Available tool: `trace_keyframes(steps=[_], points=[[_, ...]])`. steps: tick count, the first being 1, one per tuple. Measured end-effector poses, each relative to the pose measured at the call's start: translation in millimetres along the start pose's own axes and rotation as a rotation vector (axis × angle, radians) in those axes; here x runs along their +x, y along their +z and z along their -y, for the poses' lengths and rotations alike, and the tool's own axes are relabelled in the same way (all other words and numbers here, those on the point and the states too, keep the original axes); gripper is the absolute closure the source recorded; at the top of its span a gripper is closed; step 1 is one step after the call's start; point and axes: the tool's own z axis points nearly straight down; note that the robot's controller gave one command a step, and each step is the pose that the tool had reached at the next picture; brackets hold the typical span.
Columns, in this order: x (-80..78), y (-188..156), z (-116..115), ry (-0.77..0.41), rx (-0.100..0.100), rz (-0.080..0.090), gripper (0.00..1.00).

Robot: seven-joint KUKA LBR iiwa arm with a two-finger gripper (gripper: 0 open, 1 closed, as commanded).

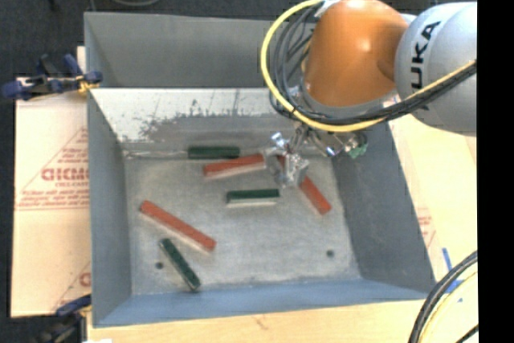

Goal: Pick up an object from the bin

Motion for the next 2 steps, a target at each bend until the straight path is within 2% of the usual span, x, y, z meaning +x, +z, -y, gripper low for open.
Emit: trace_keyframes(steps=[1, 2], points=[[-1.8, -2.7, -0.1, 0.002, 0.001, 0.006, 0.00], [-10.9, 149.1, 8.0, -0.049, -0.003, 0.001, 0.00]])
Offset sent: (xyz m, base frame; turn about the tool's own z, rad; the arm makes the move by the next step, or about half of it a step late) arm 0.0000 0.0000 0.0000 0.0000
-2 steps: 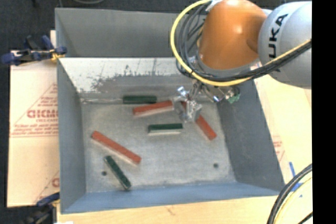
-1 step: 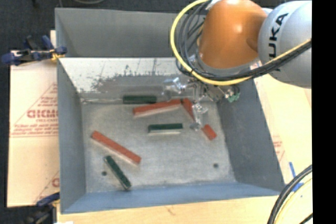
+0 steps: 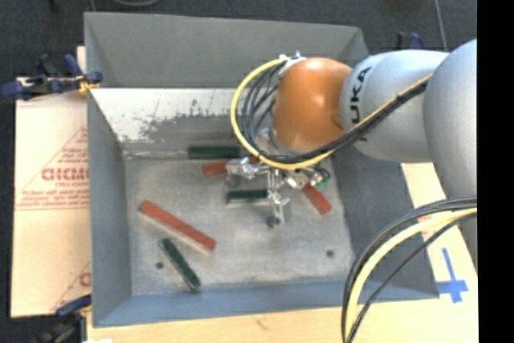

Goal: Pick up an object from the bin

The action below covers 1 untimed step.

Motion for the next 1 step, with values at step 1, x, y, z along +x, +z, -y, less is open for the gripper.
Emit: trace_keyframes(steps=[1], points=[[-1.9, -5.2, 1.2, 0.002, 0.004, 0.006, 1.00]])
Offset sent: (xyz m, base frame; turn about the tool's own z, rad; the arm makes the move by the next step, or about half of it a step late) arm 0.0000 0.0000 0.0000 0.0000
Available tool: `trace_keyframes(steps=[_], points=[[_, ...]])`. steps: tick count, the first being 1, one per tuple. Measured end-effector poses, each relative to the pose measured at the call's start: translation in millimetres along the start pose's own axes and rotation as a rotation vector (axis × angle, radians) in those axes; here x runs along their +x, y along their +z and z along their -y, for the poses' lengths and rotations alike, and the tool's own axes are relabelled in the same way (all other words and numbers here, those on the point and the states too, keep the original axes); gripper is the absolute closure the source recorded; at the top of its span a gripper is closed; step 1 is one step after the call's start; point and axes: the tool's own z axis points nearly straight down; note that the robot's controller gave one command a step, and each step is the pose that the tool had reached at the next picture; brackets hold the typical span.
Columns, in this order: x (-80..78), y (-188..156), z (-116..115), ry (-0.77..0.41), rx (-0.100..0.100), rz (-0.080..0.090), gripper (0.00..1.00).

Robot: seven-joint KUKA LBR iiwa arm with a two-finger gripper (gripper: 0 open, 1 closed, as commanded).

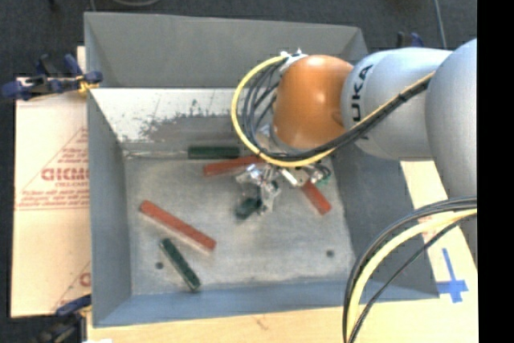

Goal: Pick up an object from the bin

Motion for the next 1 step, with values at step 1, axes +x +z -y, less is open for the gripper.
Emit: trace_keyframes(steps=[1], points=[[2.4, -164.2, 14.6, -0.045, 0.009, 0.005, 1.00]])
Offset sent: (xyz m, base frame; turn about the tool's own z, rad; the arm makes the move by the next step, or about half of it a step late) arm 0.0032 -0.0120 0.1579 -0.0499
